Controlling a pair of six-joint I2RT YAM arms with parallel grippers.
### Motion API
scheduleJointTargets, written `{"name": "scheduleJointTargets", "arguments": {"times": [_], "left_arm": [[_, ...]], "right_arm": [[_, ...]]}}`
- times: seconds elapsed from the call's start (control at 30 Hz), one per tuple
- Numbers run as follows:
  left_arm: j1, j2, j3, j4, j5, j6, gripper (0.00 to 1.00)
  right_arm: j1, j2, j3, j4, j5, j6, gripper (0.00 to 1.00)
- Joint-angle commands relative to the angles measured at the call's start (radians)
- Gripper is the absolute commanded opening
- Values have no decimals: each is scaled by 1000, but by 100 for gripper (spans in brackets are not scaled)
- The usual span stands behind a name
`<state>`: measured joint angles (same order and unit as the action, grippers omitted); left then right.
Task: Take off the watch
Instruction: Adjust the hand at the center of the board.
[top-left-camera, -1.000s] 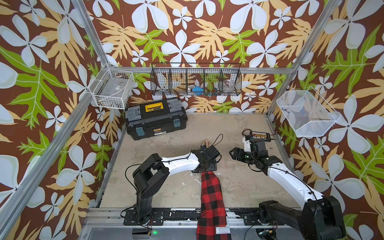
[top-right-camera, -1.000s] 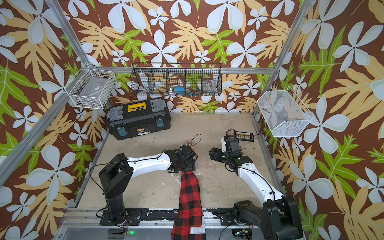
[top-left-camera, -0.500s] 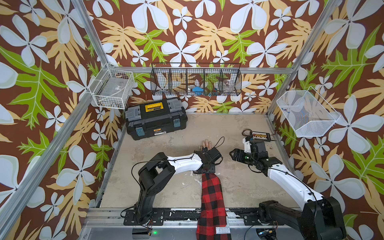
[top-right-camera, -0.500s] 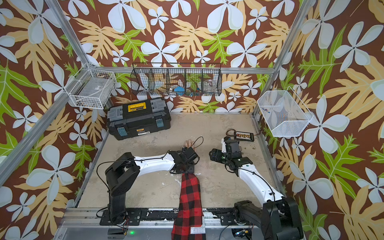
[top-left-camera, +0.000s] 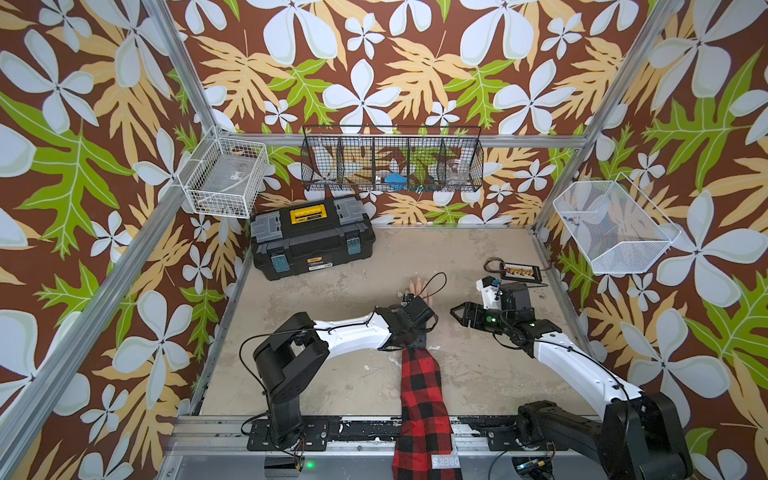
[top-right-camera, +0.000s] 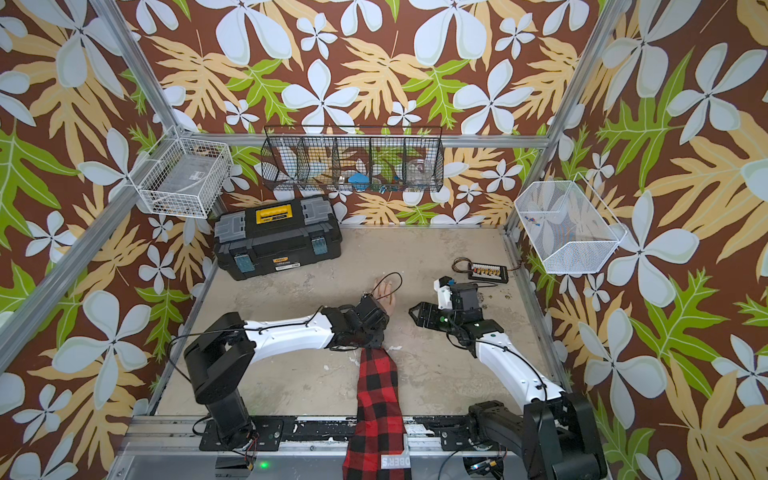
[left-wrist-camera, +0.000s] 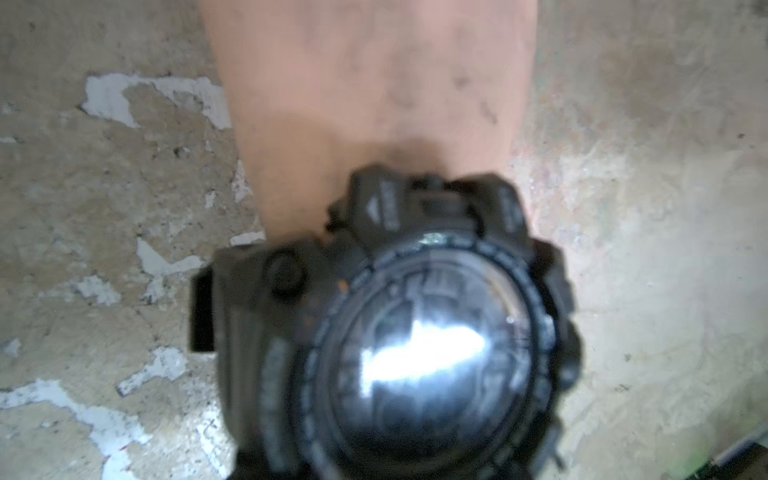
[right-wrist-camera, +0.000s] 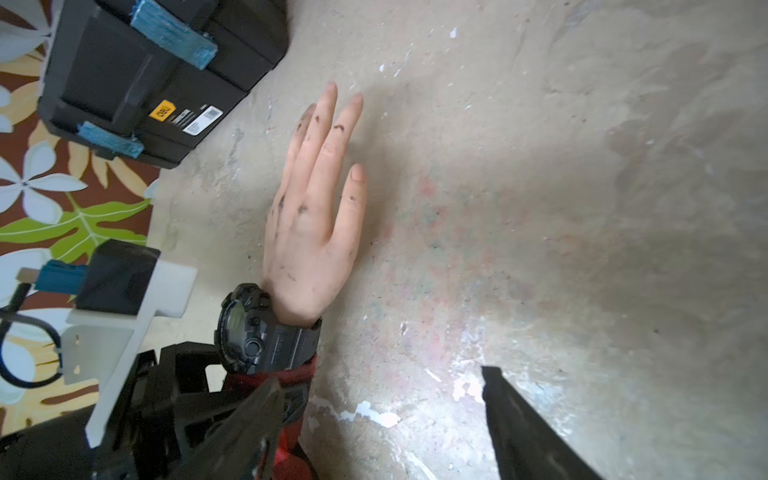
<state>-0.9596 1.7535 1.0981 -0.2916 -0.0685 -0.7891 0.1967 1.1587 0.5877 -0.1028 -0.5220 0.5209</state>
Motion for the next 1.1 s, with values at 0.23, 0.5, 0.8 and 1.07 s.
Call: {"name": "scheduleJointTargets", "arguments": {"times": [0.23,0.5,0.8,1.07], "left_arm": [[40,-152,-142,265,68,79,37],[40,-190,-162,283,92,96,37],[41,-218,-175,291,108,99,37],[39,-215,-175,296,117,97,37]], "right_arm": [[28,49,-105,492,-289,216,81],[124,196,-81,740,-300,356,82],[135,371,-71,1015,-329,552,76],[185,458,-24,1092,-328,601,68]]}}
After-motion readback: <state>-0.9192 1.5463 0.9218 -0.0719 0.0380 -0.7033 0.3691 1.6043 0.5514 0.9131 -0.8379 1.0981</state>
